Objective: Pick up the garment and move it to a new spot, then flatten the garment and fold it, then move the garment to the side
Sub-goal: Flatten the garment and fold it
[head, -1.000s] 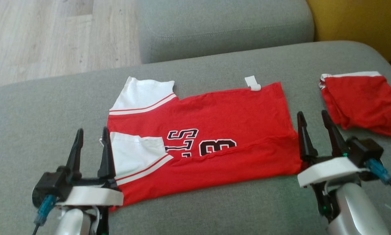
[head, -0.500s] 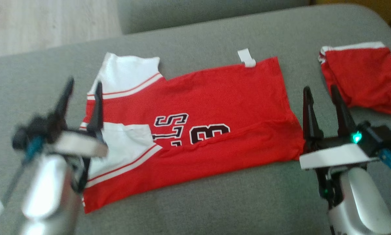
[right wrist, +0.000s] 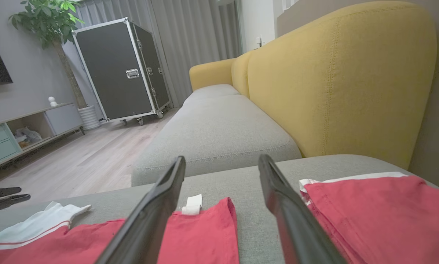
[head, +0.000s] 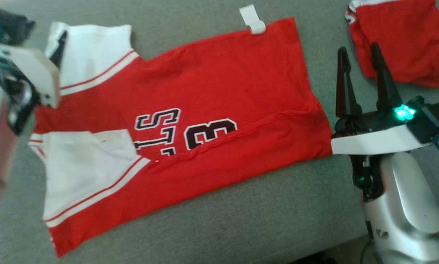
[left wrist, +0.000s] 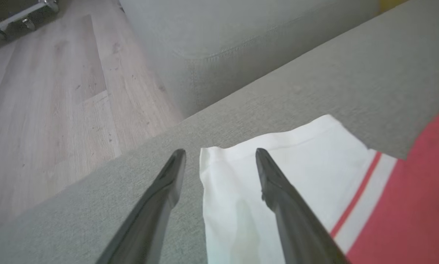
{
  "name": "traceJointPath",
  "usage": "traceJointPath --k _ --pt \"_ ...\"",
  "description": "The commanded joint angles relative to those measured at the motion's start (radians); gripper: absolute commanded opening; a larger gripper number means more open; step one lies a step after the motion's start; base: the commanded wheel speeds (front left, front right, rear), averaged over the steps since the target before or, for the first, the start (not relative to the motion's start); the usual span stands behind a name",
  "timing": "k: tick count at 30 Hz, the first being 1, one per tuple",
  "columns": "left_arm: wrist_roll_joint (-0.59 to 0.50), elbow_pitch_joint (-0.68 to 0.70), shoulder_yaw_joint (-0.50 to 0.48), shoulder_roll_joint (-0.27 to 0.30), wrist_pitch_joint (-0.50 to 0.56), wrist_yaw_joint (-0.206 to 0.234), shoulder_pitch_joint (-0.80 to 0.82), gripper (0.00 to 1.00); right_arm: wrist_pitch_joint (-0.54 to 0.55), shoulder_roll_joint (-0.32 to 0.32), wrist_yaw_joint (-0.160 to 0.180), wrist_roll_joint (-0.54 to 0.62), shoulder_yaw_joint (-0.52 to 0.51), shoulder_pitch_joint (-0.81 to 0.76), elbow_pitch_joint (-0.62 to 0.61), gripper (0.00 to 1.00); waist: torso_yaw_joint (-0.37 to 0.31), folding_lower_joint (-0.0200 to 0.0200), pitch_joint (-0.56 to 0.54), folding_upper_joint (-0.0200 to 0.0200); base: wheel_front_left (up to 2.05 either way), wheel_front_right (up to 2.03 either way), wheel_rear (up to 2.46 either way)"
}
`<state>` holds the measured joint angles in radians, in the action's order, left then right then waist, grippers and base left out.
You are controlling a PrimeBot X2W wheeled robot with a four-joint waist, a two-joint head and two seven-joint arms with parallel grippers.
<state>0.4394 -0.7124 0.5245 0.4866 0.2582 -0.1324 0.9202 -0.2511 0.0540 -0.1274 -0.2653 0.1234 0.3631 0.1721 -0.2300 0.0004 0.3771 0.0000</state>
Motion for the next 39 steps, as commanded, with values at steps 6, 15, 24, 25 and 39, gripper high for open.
traceJointPath --k 6,15,24,25,39 --pt "0.094 -0.039 0.069 0.122 0.110 0.002 0.146 1.00 -0.011 -0.004 -0.003 -0.037 0.034 0.034 -0.055 1.00 -0.062 -0.0004 0.085 0.0000 0.00 0.00 0.00" --pt "0.199 -0.105 0.169 0.155 0.200 0.002 0.224 1.00 -0.011 -0.004 -0.003 -0.028 0.033 0.060 -0.065 1.00 -0.078 -0.0004 0.126 0.0000 0.00 0.00 0.00" --pt "0.350 -0.091 0.248 0.151 0.283 0.002 0.211 0.00 -0.011 -0.004 -0.003 0.019 0.026 0.067 -0.040 1.00 -0.052 -0.0004 0.115 0.0000 0.00 0.00 0.00" --pt "0.374 -0.094 0.240 0.145 0.274 0.002 0.206 0.00 -0.011 -0.004 -0.003 0.042 0.035 0.070 -0.020 1.00 -0.044 -0.0004 0.107 0.0000 0.00 0.00 0.00" --pt "0.389 0.017 0.294 0.052 -0.086 0.002 0.199 0.00 0.124 0.086 -0.003 0.100 0.010 0.260 0.261 1.00 0.145 -0.0004 -0.010 0.0000 0.00 0.00 0.00"
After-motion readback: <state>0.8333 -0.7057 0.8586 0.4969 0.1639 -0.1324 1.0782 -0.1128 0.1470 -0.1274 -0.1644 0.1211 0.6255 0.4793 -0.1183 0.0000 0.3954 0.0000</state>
